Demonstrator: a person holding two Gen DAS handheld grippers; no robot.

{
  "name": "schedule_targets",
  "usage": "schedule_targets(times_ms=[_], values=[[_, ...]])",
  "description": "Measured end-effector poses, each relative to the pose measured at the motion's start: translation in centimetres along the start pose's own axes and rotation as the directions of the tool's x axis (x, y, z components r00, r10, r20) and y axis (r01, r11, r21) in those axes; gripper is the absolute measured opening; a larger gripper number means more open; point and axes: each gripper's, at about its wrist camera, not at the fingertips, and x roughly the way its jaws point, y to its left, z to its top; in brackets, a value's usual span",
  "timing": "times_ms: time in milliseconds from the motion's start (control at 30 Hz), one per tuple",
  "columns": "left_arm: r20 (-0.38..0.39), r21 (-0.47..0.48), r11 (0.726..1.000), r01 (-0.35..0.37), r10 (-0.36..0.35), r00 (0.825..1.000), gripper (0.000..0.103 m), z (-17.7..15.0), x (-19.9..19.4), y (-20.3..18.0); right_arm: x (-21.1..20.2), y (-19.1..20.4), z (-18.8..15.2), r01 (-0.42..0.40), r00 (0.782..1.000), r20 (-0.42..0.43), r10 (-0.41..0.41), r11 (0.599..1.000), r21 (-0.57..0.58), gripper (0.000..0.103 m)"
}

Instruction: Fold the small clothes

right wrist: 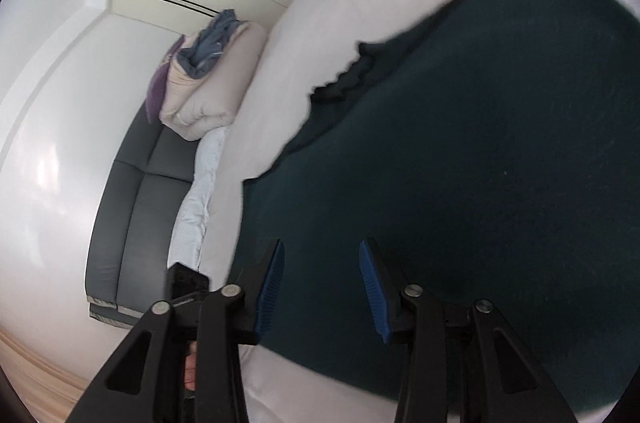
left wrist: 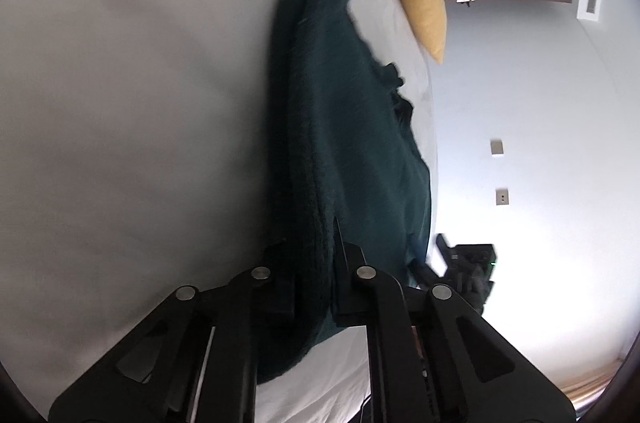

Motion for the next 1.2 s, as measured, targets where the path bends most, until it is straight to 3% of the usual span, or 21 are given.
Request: schedule_targets(times_ms=[233, 367, 500, 600, 733, 933, 967, 1100, 1167, 1200], values=[[0.06, 0.226, 0.97, -0.094, 0.083, 0.995, 0.009, -0.7, 0.4, -9.7, -1.0, -1.3, 0.5, -0.064, 0.998, 0.007, 0.064, 0.997, 0.037, 0.054], [0.059, 0.348, 0.93, -0.118, 0.104, 0.993, 0.009, -2.1, 3.3, -15.4, -2.3, -2.0, 1.8, -0.109, 0.994, 0.018, 0.108, 0.991, 0.073, 0.06], [0.032, 0.457, 0.877, -0.149, 0.151, 0.988, 0.009, -4.4, 8.8, -19.7, -3.3, -2.6, 3.7, -0.206, 0.979, 0.037, 0.203, 0.97, 0.126, 0.064], [-0.002, 0.492, 0.856, -0.159, 0.184, 0.983, 0.009, -5.7, 13.0, -20.9, -2.9, -2.9, 5.2, -0.253, 0.967, 0.007, 0.255, 0.955, 0.152, 0.07], [-0.02, 0.557, 0.809, -0.187, 0.238, 0.971, 0.009, -8.3, 17.7, -21.4, -2.1, -3.9, 6.3, -0.227, 0.971, -0.029, 0.237, 0.955, 0.188, 0.07], [-0.019, 0.572, 0.795, -0.2, 0.257, 0.966, 0.009, -9.6, 20.0, -20.4, -0.8, -4.5, 7.3, -0.21, 0.97, -0.076, 0.23, 0.955, 0.211, 0.069], [-0.011, 0.586, 0.783, -0.21, 0.267, 0.964, 0.009, -9.5, 20.1, -20.5, -0.7, -4.3, 7.6, -0.201, 0.972, -0.08, 0.222, 0.957, 0.207, 0.069], [0.038, 0.669, 0.69, -0.275, 0.338, 0.94, 0.011, -11.1, 20.6, -21.3, -0.3, -3.7, 8.6, -0.164, 0.98, -0.081, 0.183, 0.965, 0.203, 0.069], [0.048, 0.7, 0.652, -0.291, 0.364, 0.93, 0.017, -12.0, 20.3, -21.8, 0.0, -3.3, 9.1, -0.138, 0.984, -0.089, 0.157, 0.972, 0.189, 0.068], [0.042, 0.717, 0.641, -0.274, 0.352, 0.935, 0.025, -12.7, 19.9, -22.0, 0.1, -2.8, 9.3, -0.117, 0.986, -0.096, 0.134, 0.979, 0.165, 0.064]])
